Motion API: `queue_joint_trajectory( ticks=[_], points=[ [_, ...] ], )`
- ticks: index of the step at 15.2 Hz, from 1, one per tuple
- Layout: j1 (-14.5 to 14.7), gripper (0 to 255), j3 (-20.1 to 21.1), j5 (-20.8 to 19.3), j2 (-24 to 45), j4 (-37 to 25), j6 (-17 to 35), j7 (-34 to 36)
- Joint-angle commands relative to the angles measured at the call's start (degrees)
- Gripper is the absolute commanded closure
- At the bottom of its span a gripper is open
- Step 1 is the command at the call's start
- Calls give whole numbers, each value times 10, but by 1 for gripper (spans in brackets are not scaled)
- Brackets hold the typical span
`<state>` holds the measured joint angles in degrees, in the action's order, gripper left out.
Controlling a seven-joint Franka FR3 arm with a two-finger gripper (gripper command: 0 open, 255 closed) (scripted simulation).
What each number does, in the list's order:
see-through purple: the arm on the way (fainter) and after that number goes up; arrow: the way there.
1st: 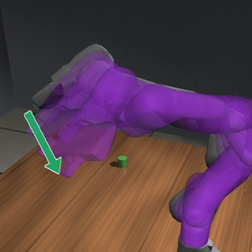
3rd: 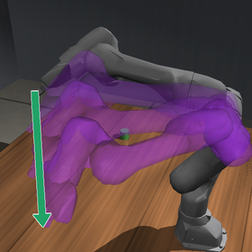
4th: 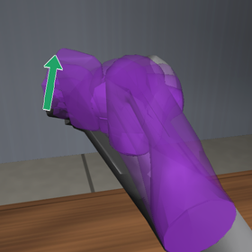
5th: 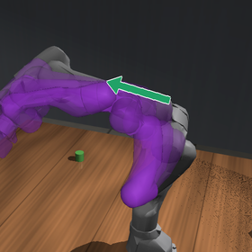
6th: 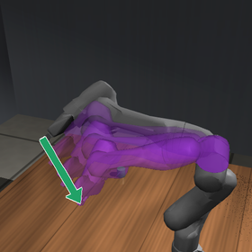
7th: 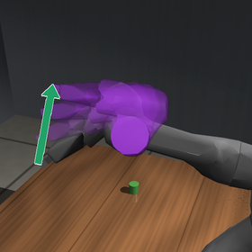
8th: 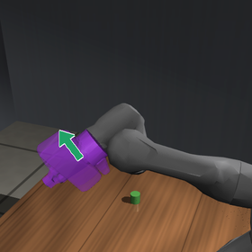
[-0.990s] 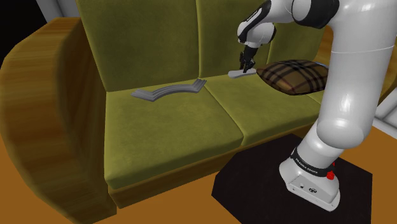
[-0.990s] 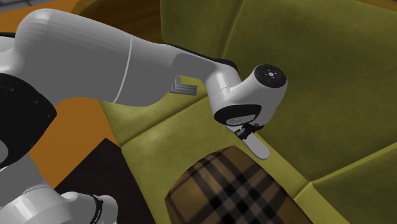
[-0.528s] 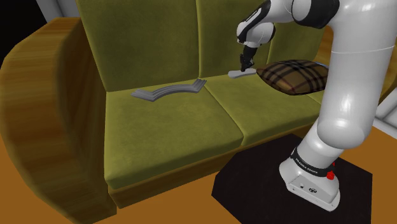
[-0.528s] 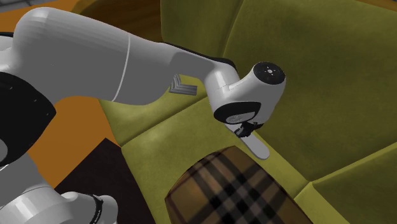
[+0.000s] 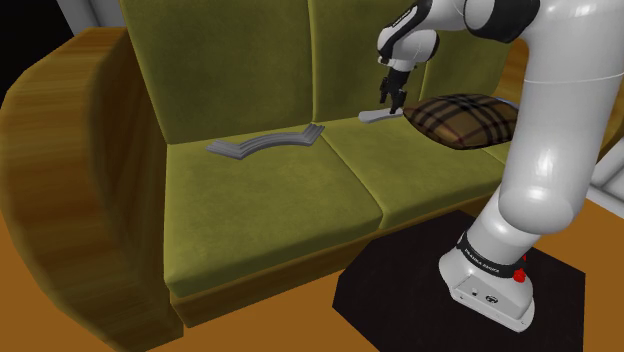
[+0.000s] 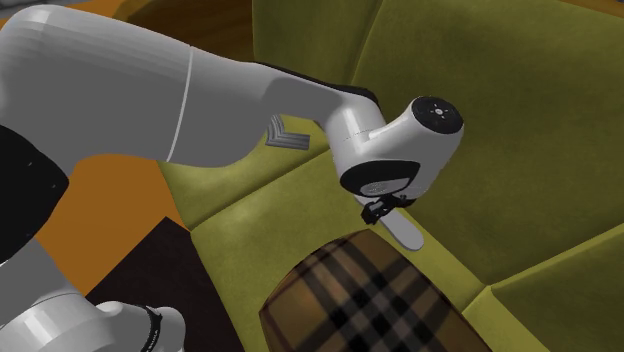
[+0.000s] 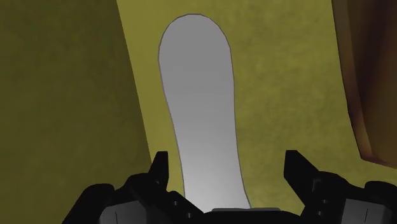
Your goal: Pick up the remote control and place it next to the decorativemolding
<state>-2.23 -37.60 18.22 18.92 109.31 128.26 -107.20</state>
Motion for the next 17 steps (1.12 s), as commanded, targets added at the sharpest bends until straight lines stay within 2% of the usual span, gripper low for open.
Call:
queue_joint_trajectory(
  ticks=[1, 5, 13, 14, 17],
  points=[
    [-3, 0, 1, 9, 14, 4, 45, -2],
    [-9, 0, 9, 35, 41, 6, 67, -18],
    [-7, 0, 6, 37, 42, 6, 67, -19],
    [-2, 255, 4, 31, 35, 10, 66, -14],
    [0, 255, 5, 31, 37, 6, 65, -10]
  ],
)
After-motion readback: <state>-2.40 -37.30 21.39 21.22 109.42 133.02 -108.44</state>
